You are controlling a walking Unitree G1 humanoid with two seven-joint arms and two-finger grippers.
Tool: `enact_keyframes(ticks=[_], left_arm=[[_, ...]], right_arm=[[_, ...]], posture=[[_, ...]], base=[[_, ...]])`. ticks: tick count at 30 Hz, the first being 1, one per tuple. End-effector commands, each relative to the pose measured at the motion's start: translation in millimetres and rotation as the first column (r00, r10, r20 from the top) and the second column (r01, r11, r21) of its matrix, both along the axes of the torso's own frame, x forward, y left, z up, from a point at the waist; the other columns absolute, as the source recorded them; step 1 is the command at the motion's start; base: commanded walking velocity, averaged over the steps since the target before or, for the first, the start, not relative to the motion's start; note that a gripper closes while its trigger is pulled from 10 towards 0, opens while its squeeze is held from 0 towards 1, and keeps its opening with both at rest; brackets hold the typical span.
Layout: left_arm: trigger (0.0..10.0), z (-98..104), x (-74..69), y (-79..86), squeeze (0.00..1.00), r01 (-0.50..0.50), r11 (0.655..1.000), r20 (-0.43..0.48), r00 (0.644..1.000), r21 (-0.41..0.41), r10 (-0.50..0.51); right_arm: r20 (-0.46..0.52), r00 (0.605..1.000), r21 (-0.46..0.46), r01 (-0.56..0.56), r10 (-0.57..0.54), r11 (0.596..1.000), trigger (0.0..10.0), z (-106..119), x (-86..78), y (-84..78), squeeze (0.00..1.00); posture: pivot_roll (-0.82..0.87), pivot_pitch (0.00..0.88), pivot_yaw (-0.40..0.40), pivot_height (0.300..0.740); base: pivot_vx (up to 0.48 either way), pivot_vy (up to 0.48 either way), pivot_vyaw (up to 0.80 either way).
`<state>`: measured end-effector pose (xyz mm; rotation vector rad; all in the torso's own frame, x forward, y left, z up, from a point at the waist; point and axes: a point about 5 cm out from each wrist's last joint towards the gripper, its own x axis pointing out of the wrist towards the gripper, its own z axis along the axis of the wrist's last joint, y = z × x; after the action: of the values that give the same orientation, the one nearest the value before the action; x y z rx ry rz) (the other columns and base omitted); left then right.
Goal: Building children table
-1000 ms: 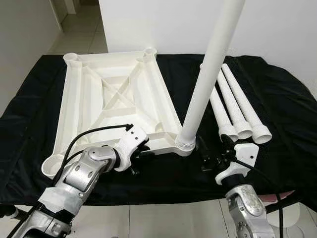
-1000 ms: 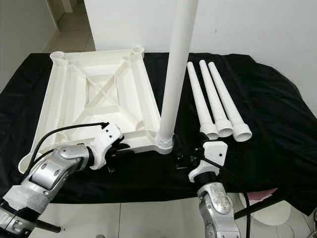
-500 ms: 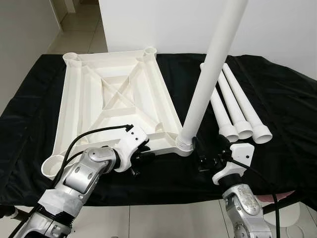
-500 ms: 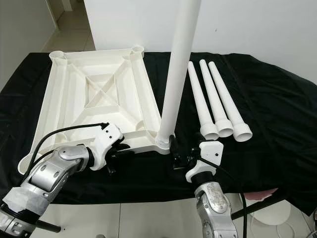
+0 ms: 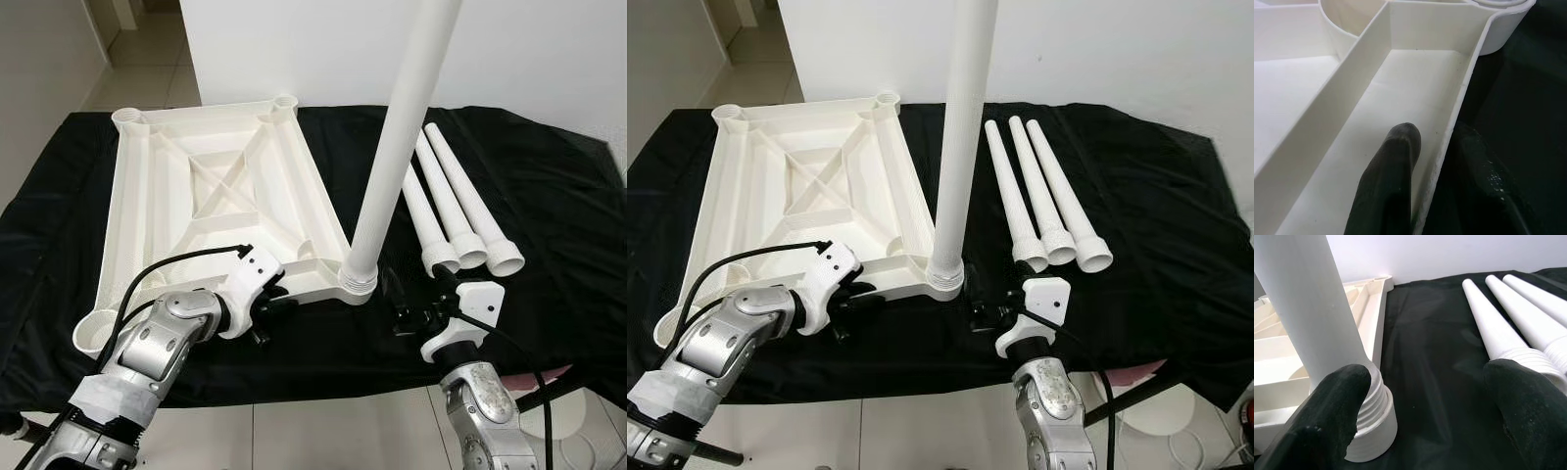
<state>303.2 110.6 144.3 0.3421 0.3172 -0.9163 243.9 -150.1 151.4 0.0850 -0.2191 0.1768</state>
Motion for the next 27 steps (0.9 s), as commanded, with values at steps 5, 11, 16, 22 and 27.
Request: enact_keyframes(ticks=[5, 11, 16, 22, 27], left_arm=[[10.0, -4, -3.4, 7.2, 1.00, -0.041, 0.999, 0.018, 0.999, 0.030, 0.040], [10.0, -2, -13.4, 3.6, 0.00, 0.082, 0.996, 0.016, 0.996, 0.037, -0.083], [10.0, 12, -42.1, -8.8, 0.00, 0.341, 0.938, 0.002, 0.940, -0.056, -0.341], [10.0, 26, -49.8, -11.2, 0.00, 0.410, 0.901, 0.006, 0.910, -0.138, -0.414], [10.0, 42, -53.3, -9.4, 0.00, 0.451, 0.863, -0.012, 0.885, -0.227, -0.465]], right_arm=[[0.005, 1.000, -0.017, -0.019, 0.020, 1.000, 10.0, 0, 3.6, 0.7, 0.00], [0.005, 1.000, -0.023, -0.017, 0.017, 1.000, 10.0, -1, 4.0, -1.3, 0.00], [-0.003, 1.000, -0.027, -0.023, 0.023, 0.999, 10.0, -3, 3.3, -1.3, 0.00], [-0.015, 0.999, -0.044, -0.052, 0.051, 0.998, 10.0, -6, 2.0, -5.2, 0.00], [-0.037, 0.994, -0.070, -0.107, 0.104, 0.992, 10.0, -8, 0.0, -13.9, 0.00]], posture=[[0.03, 0.129, 0.001, 0.740], [0.03, 0.131, -0.002, 0.740], [0.03, 0.136, -0.006, 0.740], [0.03, 0.137, -0.011, 0.740], [0.04, 0.136, -0.013, 0.740]], base=[[0.000, 0.000, 0.00], [0.000, 0.000, 0.00], [0.000, 0.000, 0.00], [0.000, 0.000, 0.00], [0.000, 0.000, 0.00]])
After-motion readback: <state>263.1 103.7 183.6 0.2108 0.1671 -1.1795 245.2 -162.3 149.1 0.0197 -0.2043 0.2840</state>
